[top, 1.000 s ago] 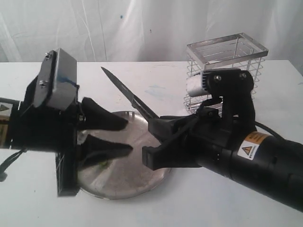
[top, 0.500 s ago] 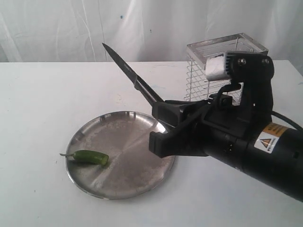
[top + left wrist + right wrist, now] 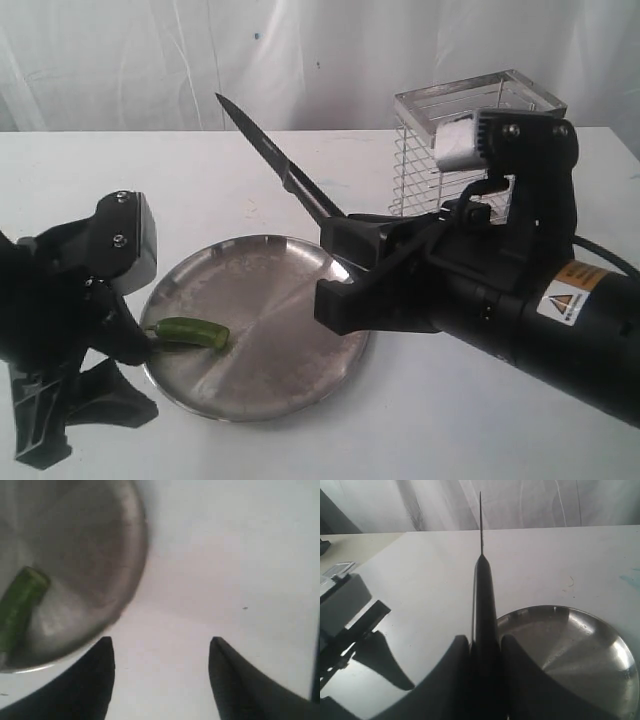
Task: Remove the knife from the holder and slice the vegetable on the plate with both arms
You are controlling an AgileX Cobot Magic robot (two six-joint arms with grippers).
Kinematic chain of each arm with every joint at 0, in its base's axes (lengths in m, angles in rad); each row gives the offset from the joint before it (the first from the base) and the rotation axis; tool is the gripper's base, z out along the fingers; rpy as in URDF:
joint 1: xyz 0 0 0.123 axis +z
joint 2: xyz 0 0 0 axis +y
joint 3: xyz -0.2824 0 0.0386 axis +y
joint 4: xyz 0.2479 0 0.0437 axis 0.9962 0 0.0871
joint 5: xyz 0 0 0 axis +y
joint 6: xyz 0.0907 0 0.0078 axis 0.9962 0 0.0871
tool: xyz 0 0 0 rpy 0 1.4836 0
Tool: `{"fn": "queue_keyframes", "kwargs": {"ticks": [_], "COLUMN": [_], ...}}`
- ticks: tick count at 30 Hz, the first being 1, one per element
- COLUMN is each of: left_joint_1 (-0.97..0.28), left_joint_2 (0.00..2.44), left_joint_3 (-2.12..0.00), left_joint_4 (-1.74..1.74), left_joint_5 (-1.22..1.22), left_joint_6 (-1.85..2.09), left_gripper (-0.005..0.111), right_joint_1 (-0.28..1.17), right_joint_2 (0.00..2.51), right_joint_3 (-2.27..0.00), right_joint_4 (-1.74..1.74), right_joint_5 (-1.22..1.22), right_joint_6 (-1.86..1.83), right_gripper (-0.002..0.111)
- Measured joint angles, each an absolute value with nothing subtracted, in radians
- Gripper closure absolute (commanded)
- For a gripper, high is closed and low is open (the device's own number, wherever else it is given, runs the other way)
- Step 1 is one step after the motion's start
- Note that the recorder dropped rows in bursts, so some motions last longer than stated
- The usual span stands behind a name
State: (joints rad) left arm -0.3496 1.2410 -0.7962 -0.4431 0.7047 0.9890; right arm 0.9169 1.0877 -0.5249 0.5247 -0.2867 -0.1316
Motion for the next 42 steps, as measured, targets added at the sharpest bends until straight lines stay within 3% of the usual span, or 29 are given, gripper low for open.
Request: {"fn": "queue_keyframes", "kwargs": {"ticks": [12, 31, 34, 39, 42], "left_joint_1": [-0.35, -0.35, -0.35, -0.35, -0.35], "left_joint_2": [1.475, 1.748, 1.77, 1.796, 1.801], "left_joint_3": [-0.8, -0.94, -0.94, -0.954, -0.958], "left_joint_4": [-0.347, -0.216, -0.207, -0.207, -0.204], "left_joint_5": [0.323, 0.266, 0.232, 0.185, 0.162], "left_joint_6": [1.215, 1.23, 1.23, 1.183, 1.07], "left_gripper": [0.047, 0.048, 0.057, 0.089, 0.098], "right_joint_1": [0.917, 0.917, 0.917, 0.917, 0.917], "right_joint_2": [1.088, 1.088, 1.088, 1.088, 1.088], "right_joint_3": [-0.525, -0.525, -0.525, -0.525, -0.525], "right_joint_4": [0.523, 0.523, 0.523, 0.514, 0.496], "right_joint_5": [-0.285, -0.283, -0.283, -0.283, -0.28], "right_joint_6": [-0.132, -0.119, -0.113, -0.106, -0.104], "right_gripper": [0.108, 0.108, 0.108, 0.108, 0.108]}}
